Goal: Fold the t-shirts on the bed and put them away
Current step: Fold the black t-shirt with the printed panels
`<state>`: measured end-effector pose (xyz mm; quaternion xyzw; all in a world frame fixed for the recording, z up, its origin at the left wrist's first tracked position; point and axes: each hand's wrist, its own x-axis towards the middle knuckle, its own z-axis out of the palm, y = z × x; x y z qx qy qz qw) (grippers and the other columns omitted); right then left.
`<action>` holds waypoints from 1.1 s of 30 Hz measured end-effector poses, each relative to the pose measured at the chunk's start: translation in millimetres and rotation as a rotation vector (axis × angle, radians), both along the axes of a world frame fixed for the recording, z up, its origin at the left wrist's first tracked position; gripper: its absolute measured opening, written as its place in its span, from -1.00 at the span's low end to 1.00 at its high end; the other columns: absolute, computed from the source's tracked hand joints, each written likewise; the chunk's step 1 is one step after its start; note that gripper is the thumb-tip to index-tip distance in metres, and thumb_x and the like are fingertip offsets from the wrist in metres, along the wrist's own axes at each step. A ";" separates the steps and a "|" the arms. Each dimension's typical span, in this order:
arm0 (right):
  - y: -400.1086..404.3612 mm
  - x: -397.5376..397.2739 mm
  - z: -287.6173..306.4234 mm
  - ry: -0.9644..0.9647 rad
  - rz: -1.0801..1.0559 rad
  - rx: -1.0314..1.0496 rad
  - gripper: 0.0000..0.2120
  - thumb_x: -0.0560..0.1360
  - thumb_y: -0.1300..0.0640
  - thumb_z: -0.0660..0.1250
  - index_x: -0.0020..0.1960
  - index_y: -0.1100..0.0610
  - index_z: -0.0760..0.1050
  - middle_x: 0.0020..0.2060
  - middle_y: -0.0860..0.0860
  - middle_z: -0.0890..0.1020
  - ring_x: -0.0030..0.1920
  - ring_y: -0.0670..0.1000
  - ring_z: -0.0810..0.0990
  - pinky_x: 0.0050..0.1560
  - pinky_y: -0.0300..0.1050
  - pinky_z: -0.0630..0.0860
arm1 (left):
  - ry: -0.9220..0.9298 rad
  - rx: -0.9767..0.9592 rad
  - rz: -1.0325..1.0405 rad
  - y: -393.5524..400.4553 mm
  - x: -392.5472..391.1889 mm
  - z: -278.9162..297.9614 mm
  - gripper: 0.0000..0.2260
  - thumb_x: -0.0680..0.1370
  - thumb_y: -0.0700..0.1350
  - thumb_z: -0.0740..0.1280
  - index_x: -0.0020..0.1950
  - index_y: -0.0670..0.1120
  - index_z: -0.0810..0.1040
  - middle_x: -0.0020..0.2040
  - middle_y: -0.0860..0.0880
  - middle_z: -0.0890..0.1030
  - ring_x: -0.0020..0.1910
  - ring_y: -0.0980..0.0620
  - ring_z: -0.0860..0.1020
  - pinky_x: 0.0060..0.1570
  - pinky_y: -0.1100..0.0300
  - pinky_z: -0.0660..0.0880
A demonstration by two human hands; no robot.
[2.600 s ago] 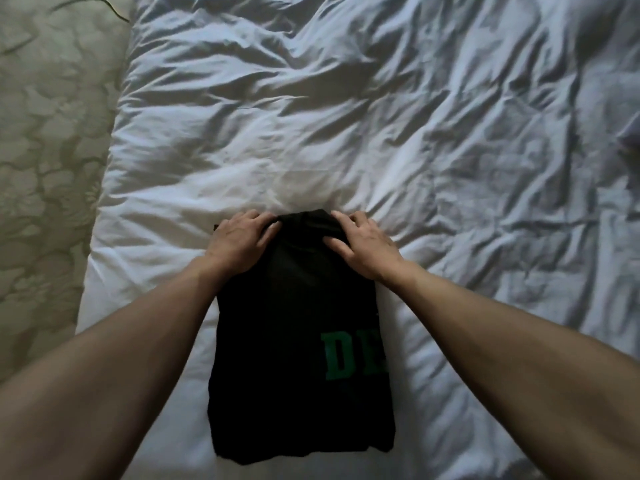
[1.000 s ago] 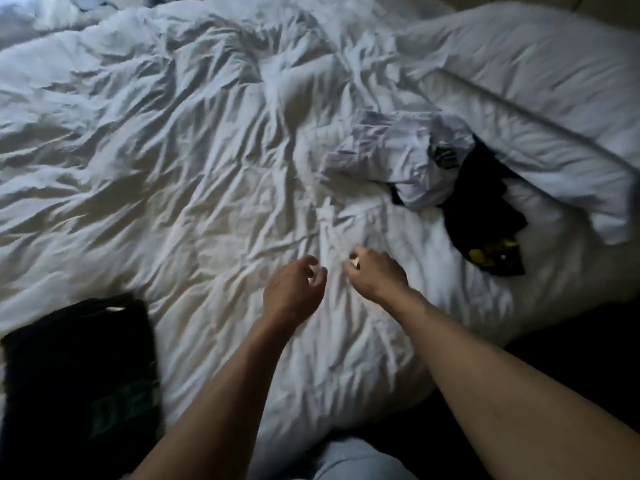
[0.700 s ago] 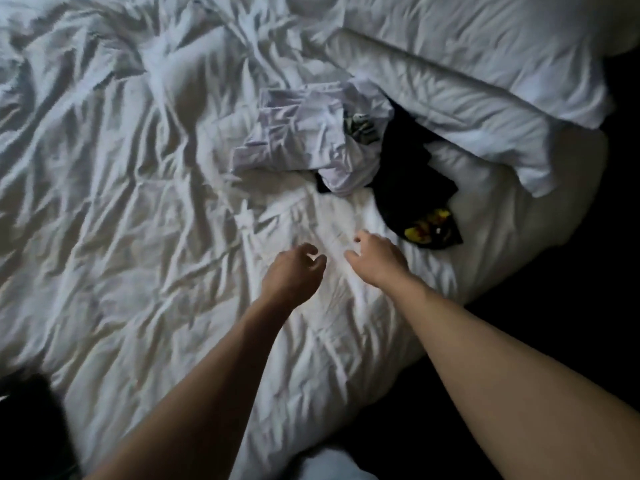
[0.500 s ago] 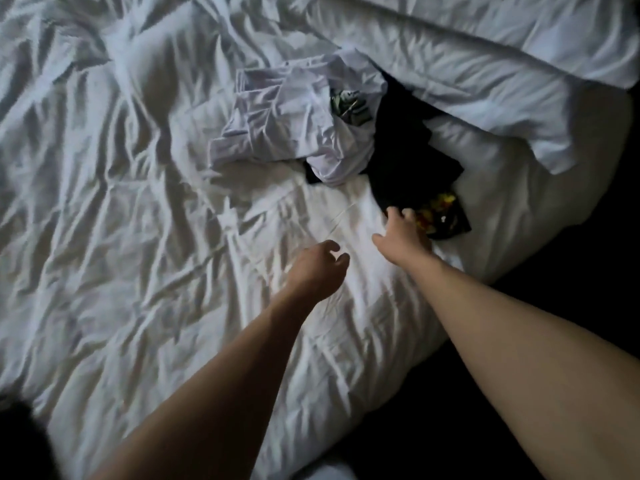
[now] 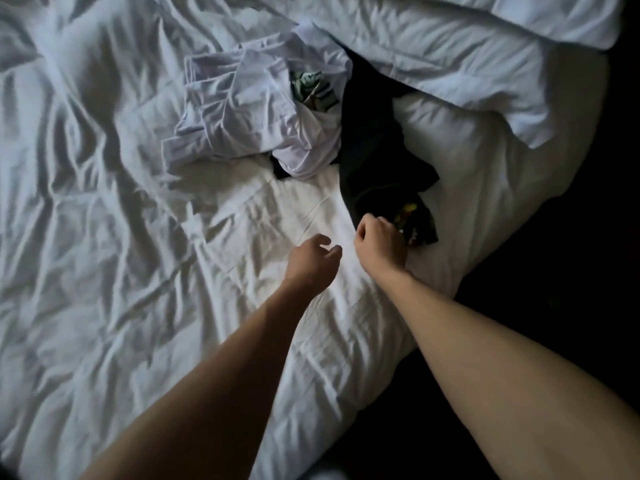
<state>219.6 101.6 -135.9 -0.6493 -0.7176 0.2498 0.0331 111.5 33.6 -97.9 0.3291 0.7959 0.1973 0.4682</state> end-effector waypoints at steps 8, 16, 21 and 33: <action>-84.4 -40.1 31.0 0.441 -0.380 -0.396 -0.53 0.51 0.08 0.41 0.33 0.24 0.39 0.18 0.22 0.59 0.15 0.18 0.59 0.03 -0.06 0.50 | -0.206 -0.041 0.230 -63.6 -21.5 7.3 -0.64 0.59 0.16 0.24 0.15 -0.08 0.60 0.08 -0.13 0.66 0.07 -0.16 0.60 0.13 -0.04 0.52; -167.4 -88.7 67.4 0.615 -0.309 -0.736 -0.79 0.55 0.25 0.22 -0.27 0.19 0.44 -0.42 0.08 0.48 -0.54 -0.05 0.43 -0.44 -0.22 0.39 | -0.635 0.101 0.518 -183.7 -53.2 31.1 -0.66 0.59 0.18 0.26 0.05 -0.07 0.61 -0.22 0.00 0.65 -0.21 0.08 0.61 -0.05 0.14 0.53; -204.5 -125.6 107.8 0.676 -0.036 -0.901 -0.75 0.61 0.23 0.16 -0.23 0.04 0.35 -0.40 0.03 0.47 -0.56 -0.05 0.42 -0.49 -0.19 0.23 | -0.406 0.294 0.680 -238.4 -93.4 61.7 -0.80 0.62 -0.05 0.31 -0.06 -0.12 0.65 -0.28 -0.03 0.65 -0.24 0.00 0.61 -0.23 0.15 0.53; -302.2 -198.7 161.4 0.703 0.696 -0.691 -0.61 0.43 -0.04 0.43 0.22 0.01 0.50 -0.02 0.10 0.61 0.01 0.03 0.63 0.08 0.08 0.58 | -0.417 0.420 0.916 -351.7 -190.4 147.6 -0.70 0.57 0.06 0.35 -0.03 -0.18 0.67 -0.16 -0.18 0.70 -0.16 -0.14 0.66 -0.11 0.07 0.58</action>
